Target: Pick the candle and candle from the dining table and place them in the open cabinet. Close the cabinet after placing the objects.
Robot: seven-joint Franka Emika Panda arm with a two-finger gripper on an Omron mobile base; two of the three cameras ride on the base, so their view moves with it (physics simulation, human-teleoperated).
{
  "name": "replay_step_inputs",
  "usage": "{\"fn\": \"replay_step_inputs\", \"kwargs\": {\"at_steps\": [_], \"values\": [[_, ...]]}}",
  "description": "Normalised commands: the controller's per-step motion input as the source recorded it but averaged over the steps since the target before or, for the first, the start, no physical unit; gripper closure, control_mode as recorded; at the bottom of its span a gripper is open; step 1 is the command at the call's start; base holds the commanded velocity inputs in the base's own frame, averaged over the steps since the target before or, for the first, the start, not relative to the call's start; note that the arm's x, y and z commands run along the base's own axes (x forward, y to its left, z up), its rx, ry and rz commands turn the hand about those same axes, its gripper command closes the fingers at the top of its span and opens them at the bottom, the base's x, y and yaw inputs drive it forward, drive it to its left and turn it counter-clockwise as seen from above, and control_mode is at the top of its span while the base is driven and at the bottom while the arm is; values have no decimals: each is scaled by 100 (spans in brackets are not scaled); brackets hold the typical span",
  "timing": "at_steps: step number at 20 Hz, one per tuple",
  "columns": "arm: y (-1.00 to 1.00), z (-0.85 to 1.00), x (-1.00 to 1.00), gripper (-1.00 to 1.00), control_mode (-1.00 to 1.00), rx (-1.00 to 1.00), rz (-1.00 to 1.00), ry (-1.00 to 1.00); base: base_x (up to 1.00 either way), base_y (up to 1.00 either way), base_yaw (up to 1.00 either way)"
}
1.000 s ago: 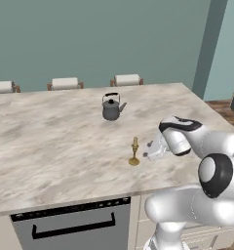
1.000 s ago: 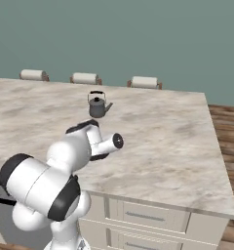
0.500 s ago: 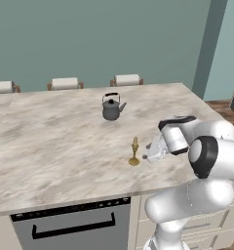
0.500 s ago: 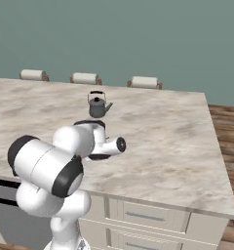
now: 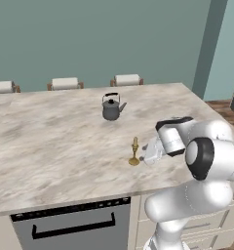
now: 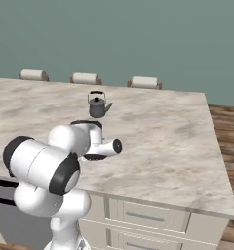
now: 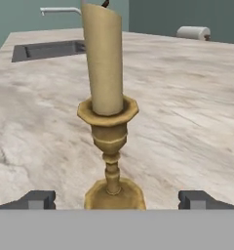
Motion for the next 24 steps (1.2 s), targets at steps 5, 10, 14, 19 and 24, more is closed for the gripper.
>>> {"fn": "replay_step_inputs", "kwargs": {"at_steps": [5,10,14,19,24], "values": [[1,5,0,-100,-100,1,0,0,0,0,0],[1,0,0,-100,-100,4,0,0,0,0,0],[5,0,0,-100,-100,7,3,1,0,0,0],[6,0,0,-100,-100,7,5,1,0,0,0],[4,0,7,-100,-100,4,4,1,0,0,0]]}}
